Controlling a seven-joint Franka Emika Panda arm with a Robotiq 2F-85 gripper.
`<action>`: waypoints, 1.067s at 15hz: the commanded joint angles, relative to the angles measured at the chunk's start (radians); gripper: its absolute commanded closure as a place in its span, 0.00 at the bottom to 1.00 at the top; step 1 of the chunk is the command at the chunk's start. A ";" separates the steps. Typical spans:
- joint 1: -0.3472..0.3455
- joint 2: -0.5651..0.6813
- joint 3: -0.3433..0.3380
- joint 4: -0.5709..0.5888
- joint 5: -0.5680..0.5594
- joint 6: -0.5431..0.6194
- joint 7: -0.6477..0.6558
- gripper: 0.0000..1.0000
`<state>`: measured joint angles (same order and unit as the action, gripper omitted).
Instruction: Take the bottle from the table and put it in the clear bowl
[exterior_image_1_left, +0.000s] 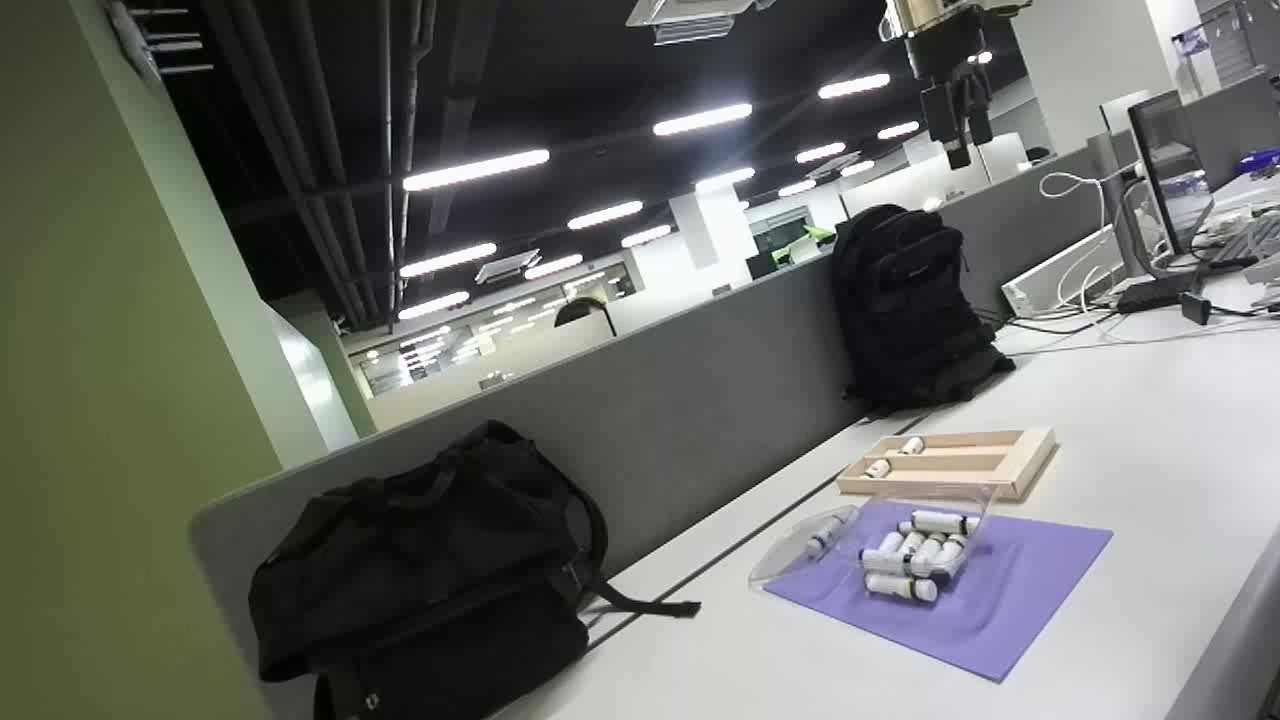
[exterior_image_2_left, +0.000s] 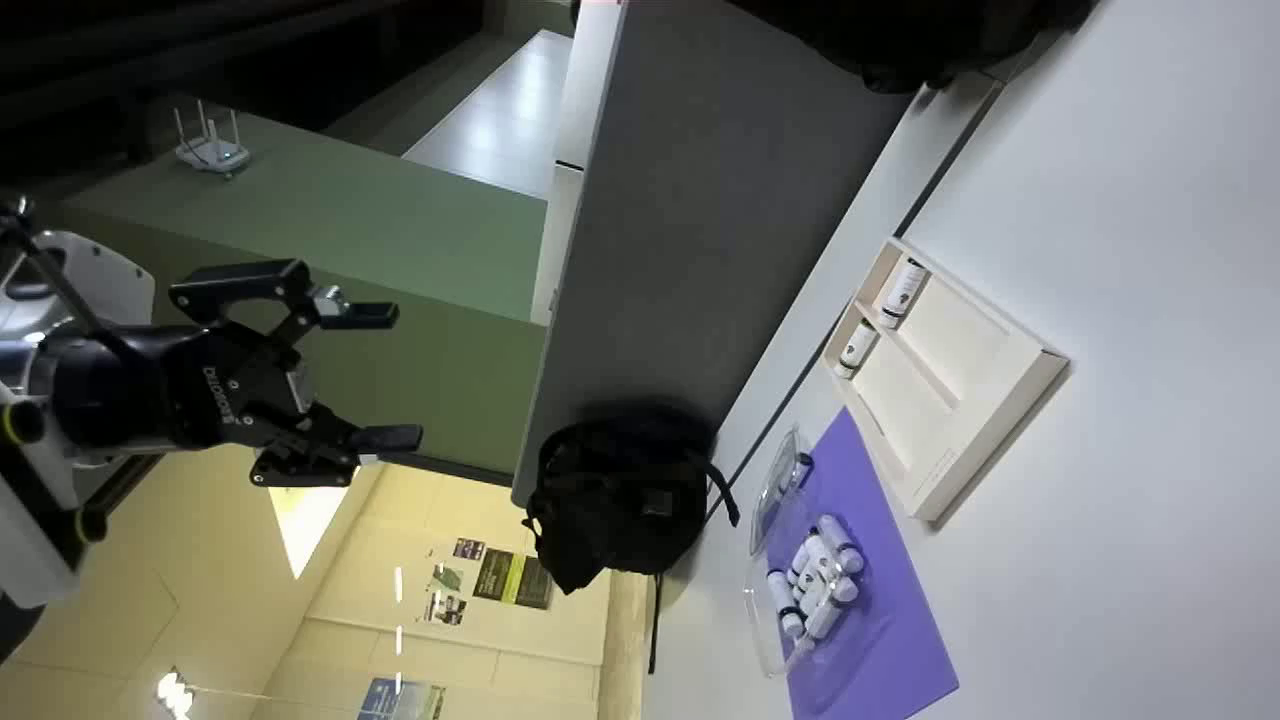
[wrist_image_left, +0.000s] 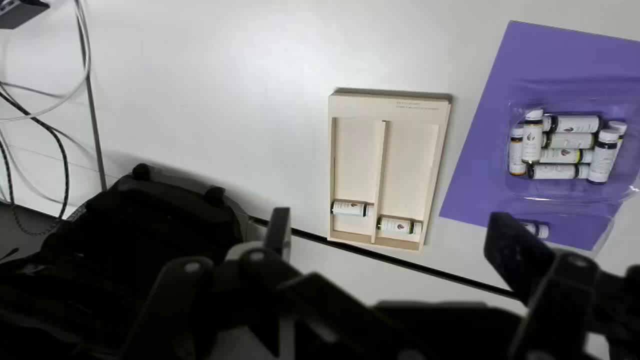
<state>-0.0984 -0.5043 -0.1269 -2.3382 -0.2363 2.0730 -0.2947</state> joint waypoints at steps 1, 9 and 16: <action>0.006 0.000 -0.004 0.002 -0.002 -0.002 0.002 0.00; 0.006 -0.001 -0.005 0.002 -0.002 -0.002 0.002 0.00; -0.047 0.399 0.058 0.128 -0.181 0.295 0.226 0.00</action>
<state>-0.1212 -0.3030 -0.1042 -2.3125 -0.3338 2.3122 -0.1807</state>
